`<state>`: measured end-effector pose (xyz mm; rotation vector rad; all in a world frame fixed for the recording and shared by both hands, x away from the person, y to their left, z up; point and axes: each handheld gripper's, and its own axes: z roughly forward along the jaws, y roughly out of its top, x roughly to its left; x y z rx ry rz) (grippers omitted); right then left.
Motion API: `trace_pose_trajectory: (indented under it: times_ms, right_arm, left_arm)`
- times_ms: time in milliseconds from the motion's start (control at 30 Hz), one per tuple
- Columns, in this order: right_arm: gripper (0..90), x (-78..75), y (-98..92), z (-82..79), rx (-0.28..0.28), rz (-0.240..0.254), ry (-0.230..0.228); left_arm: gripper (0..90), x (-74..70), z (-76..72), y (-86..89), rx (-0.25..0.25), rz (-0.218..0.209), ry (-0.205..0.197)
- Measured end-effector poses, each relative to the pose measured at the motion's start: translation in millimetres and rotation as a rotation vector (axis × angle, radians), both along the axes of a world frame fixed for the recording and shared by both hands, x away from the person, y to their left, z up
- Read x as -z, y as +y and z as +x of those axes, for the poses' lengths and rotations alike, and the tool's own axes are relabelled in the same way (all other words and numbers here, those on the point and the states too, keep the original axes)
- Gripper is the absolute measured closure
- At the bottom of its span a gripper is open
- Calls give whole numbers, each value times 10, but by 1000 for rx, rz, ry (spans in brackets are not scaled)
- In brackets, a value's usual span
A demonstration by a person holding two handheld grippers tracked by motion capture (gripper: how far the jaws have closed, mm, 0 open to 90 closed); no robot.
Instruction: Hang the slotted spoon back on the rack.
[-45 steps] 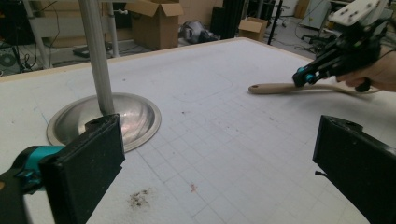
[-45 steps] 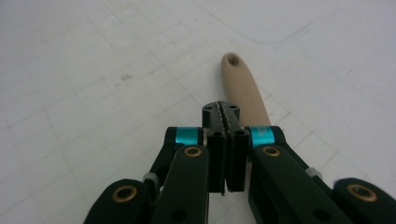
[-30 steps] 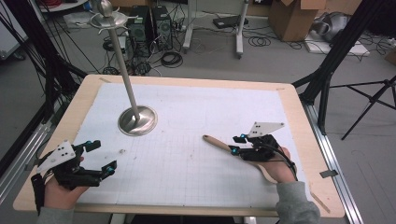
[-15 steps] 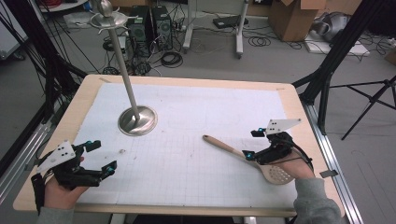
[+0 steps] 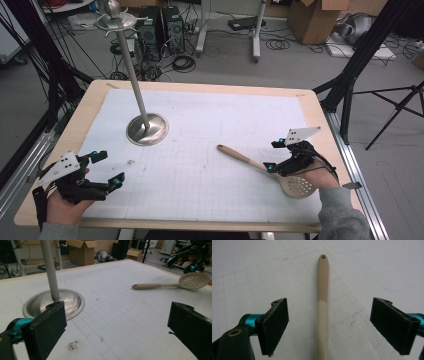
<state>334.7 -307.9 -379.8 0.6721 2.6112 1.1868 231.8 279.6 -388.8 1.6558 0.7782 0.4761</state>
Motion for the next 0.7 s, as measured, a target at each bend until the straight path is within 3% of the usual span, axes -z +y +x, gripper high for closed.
trace_pose_trajectory:
  times_ms: [367, 700]
  right_arm:
    - [150, 129, 62, 111, -42, -45, 41]
    - [212, 221, 115, 111, -65, -143, 99]
  left_arm:
    - [25, 3, -9, 6, -5, -1, 2]
    - [25, 10, 1, -2, -5, -3, 6]
